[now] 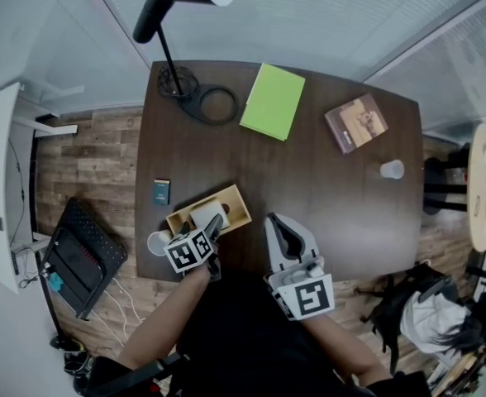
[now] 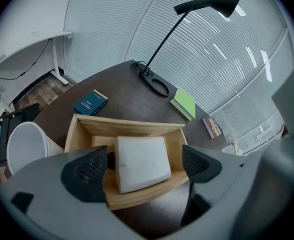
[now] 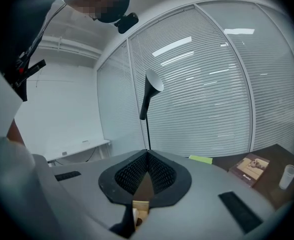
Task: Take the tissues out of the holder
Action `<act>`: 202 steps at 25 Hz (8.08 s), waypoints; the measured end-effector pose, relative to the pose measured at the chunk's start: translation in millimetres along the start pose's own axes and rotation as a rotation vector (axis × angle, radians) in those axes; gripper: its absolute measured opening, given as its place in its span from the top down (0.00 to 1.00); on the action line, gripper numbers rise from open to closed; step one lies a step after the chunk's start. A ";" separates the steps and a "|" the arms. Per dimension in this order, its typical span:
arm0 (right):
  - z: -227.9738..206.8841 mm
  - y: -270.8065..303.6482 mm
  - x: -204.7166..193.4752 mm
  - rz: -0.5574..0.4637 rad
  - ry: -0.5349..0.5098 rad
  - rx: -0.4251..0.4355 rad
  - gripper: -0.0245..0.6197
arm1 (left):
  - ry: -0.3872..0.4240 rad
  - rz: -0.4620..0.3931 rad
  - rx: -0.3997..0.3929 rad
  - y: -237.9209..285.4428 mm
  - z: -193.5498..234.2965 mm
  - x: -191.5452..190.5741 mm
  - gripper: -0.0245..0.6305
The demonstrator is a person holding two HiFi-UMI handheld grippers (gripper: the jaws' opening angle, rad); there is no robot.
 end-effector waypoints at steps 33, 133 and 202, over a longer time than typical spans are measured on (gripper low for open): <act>-34.2 0.5 -0.2 -0.021 0.056 -0.043 0.95 | 0.008 0.317 0.104 54.0 1.3 -1.4 0.07; 5.8 -28.2 11.1 -0.026 -0.041 0.036 0.95 | 0.156 0.056 -0.080 -24.7 -28.8 34.3 0.17; 7.1 -112.4 50.9 -0.144 -0.089 0.139 0.95 | 0.590 -0.863 0.053 -235.2 -211.5 36.2 0.17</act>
Point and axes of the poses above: the fingertips, and each gripper's own axes: y forward along the fingers, z to its left, x out of its top, the point moved 5 cm from there along -y, backward along the fingers, and after that the axes turned 11 degrees about y, right-handed, at the moved point
